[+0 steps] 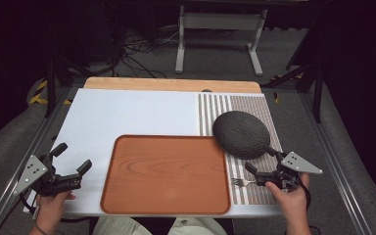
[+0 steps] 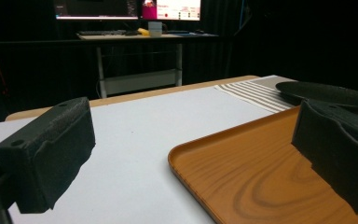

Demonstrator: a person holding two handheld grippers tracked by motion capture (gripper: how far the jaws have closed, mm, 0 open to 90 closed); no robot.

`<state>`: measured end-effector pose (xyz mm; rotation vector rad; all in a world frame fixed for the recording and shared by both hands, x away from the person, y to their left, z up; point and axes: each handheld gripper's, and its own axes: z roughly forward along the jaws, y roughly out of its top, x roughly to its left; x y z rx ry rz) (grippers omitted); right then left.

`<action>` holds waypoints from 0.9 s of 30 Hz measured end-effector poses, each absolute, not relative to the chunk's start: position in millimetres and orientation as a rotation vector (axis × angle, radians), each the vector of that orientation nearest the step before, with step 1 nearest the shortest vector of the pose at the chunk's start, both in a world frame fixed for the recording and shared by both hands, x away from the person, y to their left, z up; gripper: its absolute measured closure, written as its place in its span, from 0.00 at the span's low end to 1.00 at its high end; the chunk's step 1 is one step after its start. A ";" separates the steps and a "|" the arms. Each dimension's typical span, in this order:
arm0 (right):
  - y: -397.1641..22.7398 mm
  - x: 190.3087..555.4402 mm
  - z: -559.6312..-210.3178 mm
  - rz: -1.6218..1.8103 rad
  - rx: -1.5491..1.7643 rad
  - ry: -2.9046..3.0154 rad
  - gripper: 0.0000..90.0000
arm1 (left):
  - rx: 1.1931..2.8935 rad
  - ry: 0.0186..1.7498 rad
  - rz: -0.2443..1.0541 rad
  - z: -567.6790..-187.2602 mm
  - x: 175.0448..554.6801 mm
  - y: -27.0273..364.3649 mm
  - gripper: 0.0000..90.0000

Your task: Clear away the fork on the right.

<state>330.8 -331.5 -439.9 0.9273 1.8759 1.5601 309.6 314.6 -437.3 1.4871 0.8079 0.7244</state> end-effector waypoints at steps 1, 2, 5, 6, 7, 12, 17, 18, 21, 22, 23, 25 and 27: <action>-331.5 330.8 -439.9 1.560 0.927 1.876 0.05 | 1.487 0.808 0.724 -437.3 309.6 314.6 0.00; -331.7 330.7 -439.7 1.563 0.925 1.876 0.05 | 1.486 0.806 0.723 -437.5 309.7 314.3 0.00; -331.6 330.6 -439.3 1.559 0.923 1.878 0.05 | 1.492 0.802 0.728 -437.0 308.8 313.7 0.00; -331.5 330.6 -439.2 1.558 0.921 1.877 0.05 | 1.490 0.801 0.729 -437.0 308.8 313.5 0.00; -331.5 330.7 -439.1 1.560 0.921 1.877 0.05 | 1.491 0.801 0.729 -437.0 308.9 313.4 0.00; -332.1 331.0 -439.2 1.562 0.922 1.876 0.05 | 1.496 0.801 0.727 -437.3 309.5 312.9 0.00; -332.4 330.7 -438.3 1.562 0.922 1.873 0.05 | 1.498 0.802 0.727 -437.3 309.3 312.9 0.00; -332.4 330.5 -437.4 1.561 0.921 1.874 0.05 | 1.498 0.802 0.727 -437.3 309.3 312.9 0.00; -332.5 331.3 -433.1 1.563 0.918 1.876 0.05 | 1.505 0.803 0.729 -437.7 309.5 312.4 0.00; -332.2 331.9 -431.2 1.562 0.918 1.882 0.05 | 1.509 0.806 0.727 -437.8 309.4 312.3 0.00; -332.2 331.9 -431.2 1.562 0.918 1.882 0.05 | 1.509 0.806 0.727 -437.8 309.4 312.3 0.00; -331.2 333.8 -427.0 1.544 0.912 1.904 0.05 | 1.507 0.808 0.729 -438.3 309.0 312.3 0.00; -329.2 336.3 -421.8 1.522 0.904 1.941 0.05 | 1.507 0.808 0.730 -438.2 308.6 312.9 0.00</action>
